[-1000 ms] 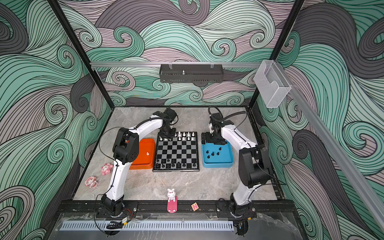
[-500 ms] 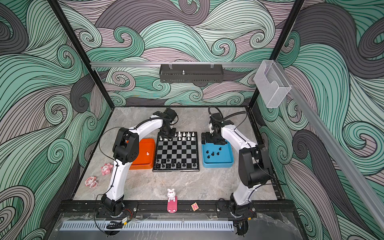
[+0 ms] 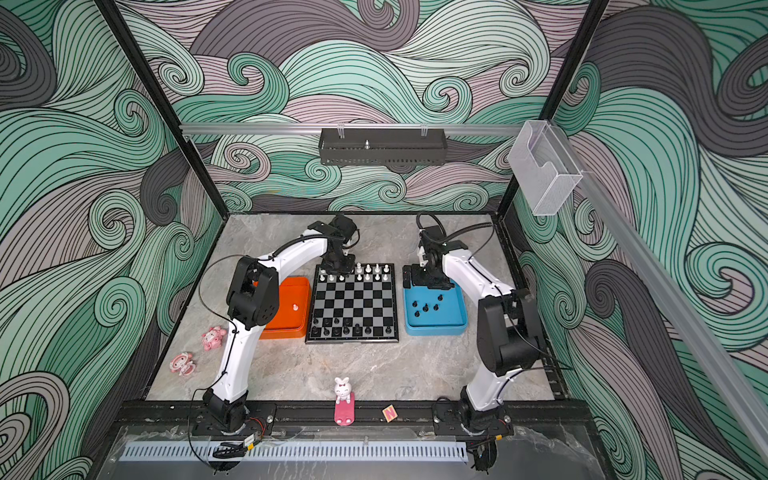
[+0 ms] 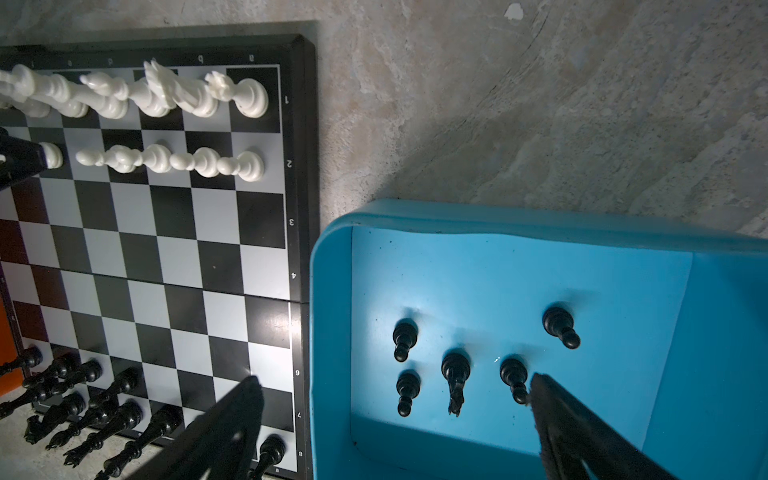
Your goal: Set up the chess pieces on the board
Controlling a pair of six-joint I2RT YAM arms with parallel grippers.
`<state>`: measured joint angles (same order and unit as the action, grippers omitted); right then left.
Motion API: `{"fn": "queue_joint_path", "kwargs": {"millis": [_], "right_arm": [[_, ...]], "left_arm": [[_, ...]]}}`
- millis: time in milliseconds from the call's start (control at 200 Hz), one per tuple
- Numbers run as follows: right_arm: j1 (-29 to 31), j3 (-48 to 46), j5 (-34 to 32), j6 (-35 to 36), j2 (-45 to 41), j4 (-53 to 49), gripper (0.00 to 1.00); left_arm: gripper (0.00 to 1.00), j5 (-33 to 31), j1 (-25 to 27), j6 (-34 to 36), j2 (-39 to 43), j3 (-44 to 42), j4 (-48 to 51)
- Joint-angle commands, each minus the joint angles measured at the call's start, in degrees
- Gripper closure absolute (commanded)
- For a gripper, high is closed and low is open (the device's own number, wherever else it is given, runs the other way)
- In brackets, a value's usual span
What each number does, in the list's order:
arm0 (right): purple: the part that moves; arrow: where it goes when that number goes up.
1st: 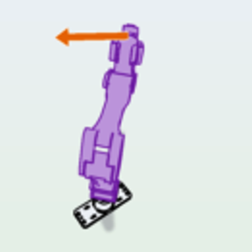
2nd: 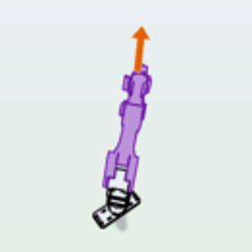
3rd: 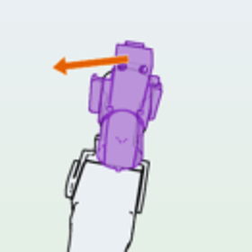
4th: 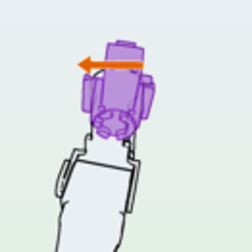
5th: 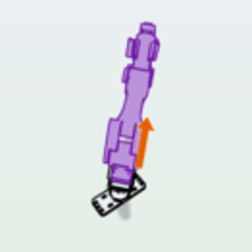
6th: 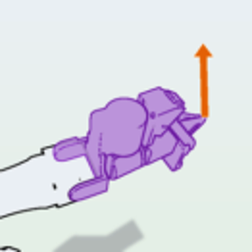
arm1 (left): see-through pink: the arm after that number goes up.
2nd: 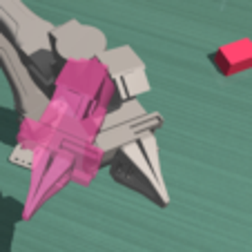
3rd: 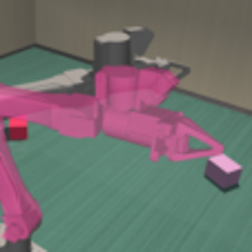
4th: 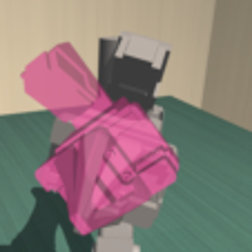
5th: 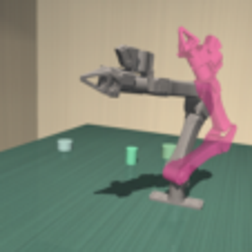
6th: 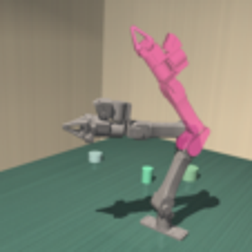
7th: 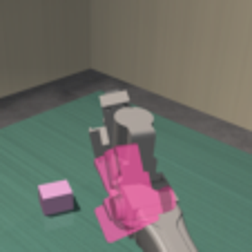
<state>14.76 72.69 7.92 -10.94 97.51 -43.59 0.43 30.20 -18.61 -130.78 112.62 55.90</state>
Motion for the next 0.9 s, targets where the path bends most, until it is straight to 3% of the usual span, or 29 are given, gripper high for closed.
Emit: {"fn": "queue_joint_path", "kwargs": {"millis": [0,896], "right_arm": [[-0.34,-0.3,0.01,0.04,-1.46,-0.87,0.0],[-0.39,-0.61,-0.09,0.22,-1.25,-0.9,0.0]], "left_arm": [[0.65,-1.19,0.44,-0.14,2.72,0.61,1.58],[0.68,-5.41,0.39,0.5,0.33,0.04,2.17]]}}
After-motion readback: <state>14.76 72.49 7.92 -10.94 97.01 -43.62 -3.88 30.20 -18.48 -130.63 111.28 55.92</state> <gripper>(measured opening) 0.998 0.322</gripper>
